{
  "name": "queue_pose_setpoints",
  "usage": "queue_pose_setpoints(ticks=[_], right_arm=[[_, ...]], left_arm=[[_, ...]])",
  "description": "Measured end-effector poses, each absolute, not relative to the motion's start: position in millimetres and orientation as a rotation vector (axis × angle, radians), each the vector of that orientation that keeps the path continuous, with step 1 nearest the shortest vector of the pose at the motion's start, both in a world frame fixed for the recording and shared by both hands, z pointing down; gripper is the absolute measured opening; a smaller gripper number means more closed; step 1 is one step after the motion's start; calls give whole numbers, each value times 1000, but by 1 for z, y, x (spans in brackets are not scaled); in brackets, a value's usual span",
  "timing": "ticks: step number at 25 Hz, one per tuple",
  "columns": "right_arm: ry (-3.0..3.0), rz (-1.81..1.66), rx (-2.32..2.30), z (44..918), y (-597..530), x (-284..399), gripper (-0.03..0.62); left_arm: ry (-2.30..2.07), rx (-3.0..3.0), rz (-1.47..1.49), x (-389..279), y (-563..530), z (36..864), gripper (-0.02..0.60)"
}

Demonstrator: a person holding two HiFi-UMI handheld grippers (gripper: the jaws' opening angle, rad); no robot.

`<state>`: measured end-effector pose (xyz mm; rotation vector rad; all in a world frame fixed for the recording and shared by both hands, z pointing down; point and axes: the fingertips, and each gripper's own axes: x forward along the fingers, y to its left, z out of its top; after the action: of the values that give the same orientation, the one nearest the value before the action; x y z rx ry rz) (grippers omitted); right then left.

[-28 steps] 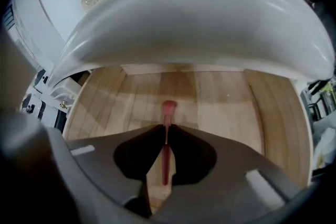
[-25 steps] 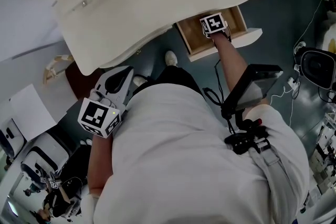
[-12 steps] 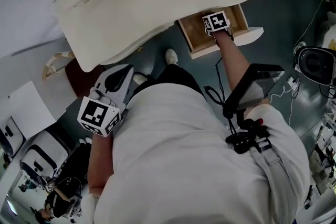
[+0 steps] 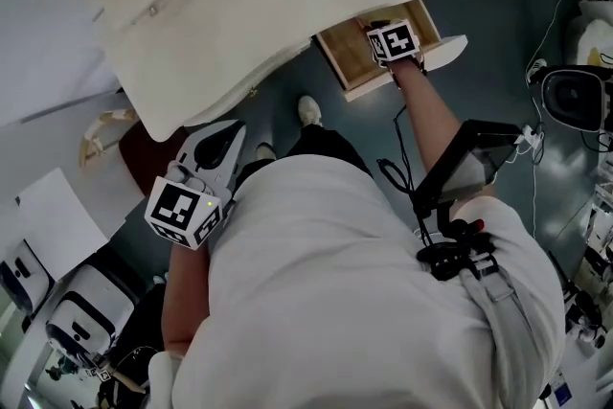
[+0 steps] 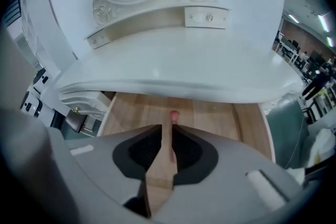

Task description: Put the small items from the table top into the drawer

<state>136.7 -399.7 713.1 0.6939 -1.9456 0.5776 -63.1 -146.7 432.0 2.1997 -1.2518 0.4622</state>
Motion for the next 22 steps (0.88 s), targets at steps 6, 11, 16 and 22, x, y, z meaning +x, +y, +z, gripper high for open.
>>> queue_pose_setpoints(ticks=[6,11,16,22], right_arm=[[-2002,562,782,668,-362,143,2],[-2035,565,827,639,-308,139,2],[-2062,565,829,619,-244,121,2],[-2105,551,797,590,-171,91,2]], left_arm=[[-1198,2299,454,-68,-130,420,2],[-1171,2343,444,-83,-99,411,2],[-1156,2361,425,-107,-63,409,2],[-1126,2400,412,-125,-15,404,2]])
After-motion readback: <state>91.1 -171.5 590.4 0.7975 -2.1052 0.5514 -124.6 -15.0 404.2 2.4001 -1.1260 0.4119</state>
